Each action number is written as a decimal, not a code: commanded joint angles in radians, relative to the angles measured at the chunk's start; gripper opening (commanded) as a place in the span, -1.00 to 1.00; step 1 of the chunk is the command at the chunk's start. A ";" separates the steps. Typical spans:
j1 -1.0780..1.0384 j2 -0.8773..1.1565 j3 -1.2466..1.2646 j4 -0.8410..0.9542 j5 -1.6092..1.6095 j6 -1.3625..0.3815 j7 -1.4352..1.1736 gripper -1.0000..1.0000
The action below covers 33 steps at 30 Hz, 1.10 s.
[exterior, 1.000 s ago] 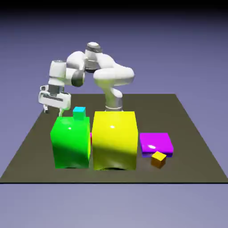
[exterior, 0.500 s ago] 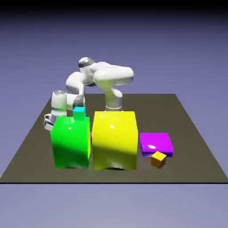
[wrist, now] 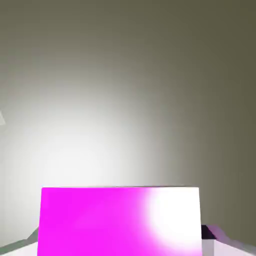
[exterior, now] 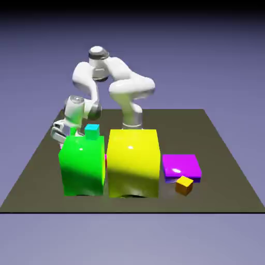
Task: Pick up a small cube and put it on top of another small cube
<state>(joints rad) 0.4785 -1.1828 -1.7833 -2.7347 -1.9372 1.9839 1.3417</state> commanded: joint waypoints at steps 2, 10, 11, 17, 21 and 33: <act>0.032 0.073 -0.025 -0.002 -0.028 0.041 0.021 -1.00; 0.161 0.362 -0.127 -0.008 -0.129 0.208 0.100 -1.00; 0.178 0.399 -0.140 -0.009 -0.142 0.229 0.110 -1.00; 0.297 0.616 -0.232 -0.013 -0.222 0.374 0.187 -1.00; 0.442 0.759 -0.340 -0.015 -0.286 0.530 0.287 -1.00; 0.877 1.109 -0.662 -0.020 -0.467 0.989 0.604 -1.00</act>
<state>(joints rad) 1.3567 -0.0737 -2.4455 -2.7543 -2.4041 2.9739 1.9459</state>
